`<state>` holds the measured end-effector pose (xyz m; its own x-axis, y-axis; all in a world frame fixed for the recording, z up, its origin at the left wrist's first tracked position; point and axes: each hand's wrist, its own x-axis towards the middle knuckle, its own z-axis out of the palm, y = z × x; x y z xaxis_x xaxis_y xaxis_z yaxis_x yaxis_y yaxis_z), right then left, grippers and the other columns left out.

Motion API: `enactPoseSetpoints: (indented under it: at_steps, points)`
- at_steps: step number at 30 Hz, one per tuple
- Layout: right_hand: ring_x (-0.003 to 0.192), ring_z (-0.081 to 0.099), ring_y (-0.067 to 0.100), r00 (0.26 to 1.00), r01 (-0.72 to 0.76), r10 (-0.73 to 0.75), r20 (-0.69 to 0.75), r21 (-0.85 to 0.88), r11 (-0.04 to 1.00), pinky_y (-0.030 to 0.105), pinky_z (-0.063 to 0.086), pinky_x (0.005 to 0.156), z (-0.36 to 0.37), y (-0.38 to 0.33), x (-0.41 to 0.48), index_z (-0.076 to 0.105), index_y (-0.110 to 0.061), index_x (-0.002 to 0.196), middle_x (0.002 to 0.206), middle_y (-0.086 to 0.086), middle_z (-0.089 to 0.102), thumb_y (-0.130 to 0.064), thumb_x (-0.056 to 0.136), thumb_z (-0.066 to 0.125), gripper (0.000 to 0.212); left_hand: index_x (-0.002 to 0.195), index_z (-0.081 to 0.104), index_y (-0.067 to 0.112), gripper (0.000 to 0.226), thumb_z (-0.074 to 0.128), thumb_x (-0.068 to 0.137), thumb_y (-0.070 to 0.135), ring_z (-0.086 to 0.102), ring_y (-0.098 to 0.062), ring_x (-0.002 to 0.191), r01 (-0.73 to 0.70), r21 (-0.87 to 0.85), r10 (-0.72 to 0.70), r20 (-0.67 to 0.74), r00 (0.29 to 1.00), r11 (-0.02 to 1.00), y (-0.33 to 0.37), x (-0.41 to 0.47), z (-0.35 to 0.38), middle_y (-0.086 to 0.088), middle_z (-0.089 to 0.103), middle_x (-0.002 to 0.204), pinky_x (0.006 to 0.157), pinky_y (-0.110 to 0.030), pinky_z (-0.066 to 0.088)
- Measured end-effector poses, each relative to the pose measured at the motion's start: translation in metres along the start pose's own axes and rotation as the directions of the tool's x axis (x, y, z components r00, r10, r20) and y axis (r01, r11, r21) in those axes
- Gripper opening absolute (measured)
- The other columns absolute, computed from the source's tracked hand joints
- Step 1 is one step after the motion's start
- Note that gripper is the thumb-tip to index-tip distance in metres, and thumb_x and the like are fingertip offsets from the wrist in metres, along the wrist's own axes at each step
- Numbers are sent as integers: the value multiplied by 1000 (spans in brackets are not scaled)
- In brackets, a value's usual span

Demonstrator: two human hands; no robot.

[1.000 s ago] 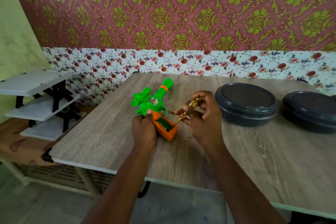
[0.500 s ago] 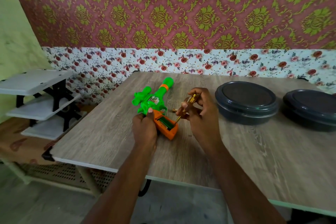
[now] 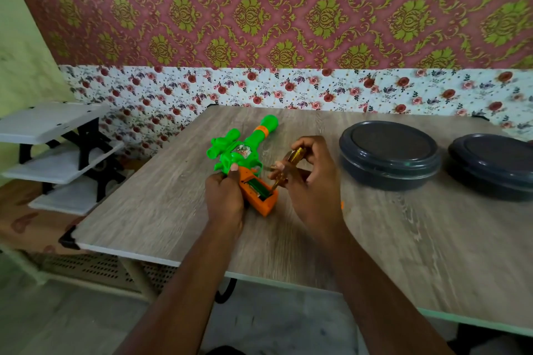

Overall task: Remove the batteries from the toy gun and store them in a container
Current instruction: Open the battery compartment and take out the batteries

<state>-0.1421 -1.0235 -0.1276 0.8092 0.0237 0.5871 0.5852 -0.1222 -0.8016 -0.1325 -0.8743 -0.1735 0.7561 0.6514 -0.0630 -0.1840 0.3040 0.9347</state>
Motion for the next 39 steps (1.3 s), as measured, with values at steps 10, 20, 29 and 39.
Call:
enactPoseSetpoints:
  at_steps: [10,20,29,39]
  points:
    - [86,76,16,984,-23,38,-172,91,996,49,64,71,-7,-3,-22,50,-22,102,93,-8,66,-1,91,72,32,78,60,9,30,66,93,34,64,-32,78,-1,41,3,-63,998,999,2,5,1,-18,63,77,84,-67,58]
    - [88,74,20,986,95,-60,-154,233,968,56,62,80,-6,-15,1,49,-13,110,100,5,65,-4,99,64,20,79,60,9,33,68,89,40,69,-32,72,-12,41,15,-58,998,999,2,1,2,-16,69,74,74,-58,62]
    - [62,50,8,868,381,-288,406,-169,909,27,45,59,-4,-22,32,63,-15,127,78,-16,53,-4,98,59,32,81,71,7,53,68,72,59,72,-54,87,-41,87,43,-18,999,995,-13,12,-7,-33,72,89,81,-72,58]
    - [106,53,26,829,296,104,549,-589,752,32,42,75,-3,-18,25,70,-18,103,103,7,65,-25,84,72,21,77,75,15,51,67,68,65,73,-50,87,-84,132,87,-18,996,988,-25,24,-8,-24,74,84,80,-72,57]
